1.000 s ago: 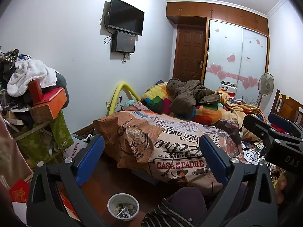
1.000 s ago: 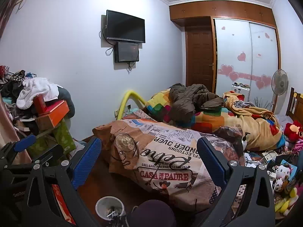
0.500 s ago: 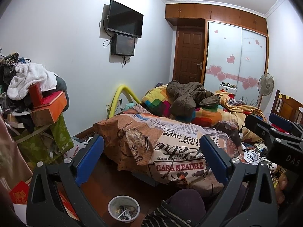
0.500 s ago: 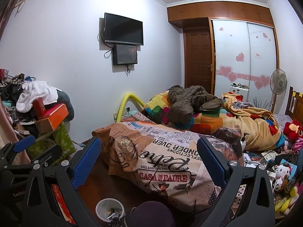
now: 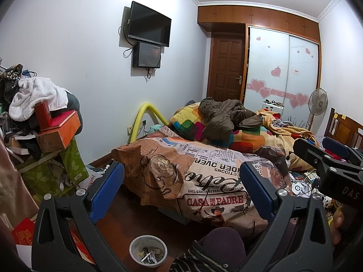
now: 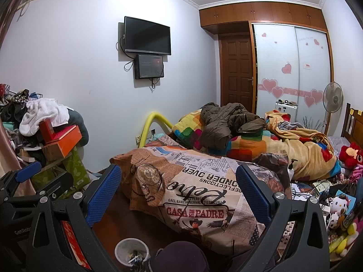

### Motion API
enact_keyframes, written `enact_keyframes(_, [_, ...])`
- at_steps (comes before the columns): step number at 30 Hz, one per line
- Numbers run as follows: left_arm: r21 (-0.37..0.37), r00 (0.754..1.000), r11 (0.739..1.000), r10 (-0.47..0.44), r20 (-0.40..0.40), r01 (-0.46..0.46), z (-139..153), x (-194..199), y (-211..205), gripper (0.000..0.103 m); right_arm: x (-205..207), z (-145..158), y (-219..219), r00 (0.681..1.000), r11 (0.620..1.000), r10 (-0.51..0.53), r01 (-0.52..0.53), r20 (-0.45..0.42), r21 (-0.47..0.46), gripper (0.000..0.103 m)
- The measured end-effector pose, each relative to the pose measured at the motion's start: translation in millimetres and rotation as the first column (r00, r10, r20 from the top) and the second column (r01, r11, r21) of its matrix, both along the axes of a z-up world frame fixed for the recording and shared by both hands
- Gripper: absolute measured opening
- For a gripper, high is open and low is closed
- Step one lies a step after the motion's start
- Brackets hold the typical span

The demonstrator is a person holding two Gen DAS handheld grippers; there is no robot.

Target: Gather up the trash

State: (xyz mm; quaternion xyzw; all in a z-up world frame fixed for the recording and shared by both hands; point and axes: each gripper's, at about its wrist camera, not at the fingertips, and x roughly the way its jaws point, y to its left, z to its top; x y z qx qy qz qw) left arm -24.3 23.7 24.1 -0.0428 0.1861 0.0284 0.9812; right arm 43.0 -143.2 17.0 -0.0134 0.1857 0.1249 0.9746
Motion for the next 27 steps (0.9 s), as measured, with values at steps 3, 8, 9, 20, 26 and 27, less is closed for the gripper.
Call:
enact_keyframes(3, [0.001,1.000,1.000,0.000,0.000,0.000,0.6,-0.2,-0.2,0.102,0.0,-0.2,-0.1,1.000,1.000,0.000,0.000,-0.001,0.001,0.101])
enact_keyframes(8, [0.000,1.000,1.000,0.000,0.001,0.000,1.0,-0.2,-0.7,0.102,-1.3,1.5,0.8,1.000,1.000,-0.004,0.004,-0.005,0.004,0.101])
enact_keyframes(9, [-0.001,1.000,1.000,0.001,0.001,-0.001,1.1,-0.1,-0.6,0.102,-1.5,2.4,1.0,1.000,1.000,-0.005,0.005,-0.004,0.004,0.101])
enact_keyframes(20, [-0.002,1.000,1.000,0.000,0.002,0.000,1.6,-1.0,-4.8,0.102,-3.7,2.2,1.2,1.000,1.000,-0.012,0.012,-0.007,0.008,0.101])
enact_keyframes(26, [0.003,1.000,1.000,0.006,0.014,-0.006,3.2,-3.0,-10.0,0.102,-3.9,2.4,1.1,1.000,1.000,-0.013,0.013,-0.009,0.008,0.101])
enact_keyframes(27, [0.002,1.000,1.000,0.007,0.016,-0.007,3.6,-3.5,-10.8,0.102,-3.9,2.0,1.1,1.000,1.000,-0.013,0.013,-0.008,0.008,0.101])
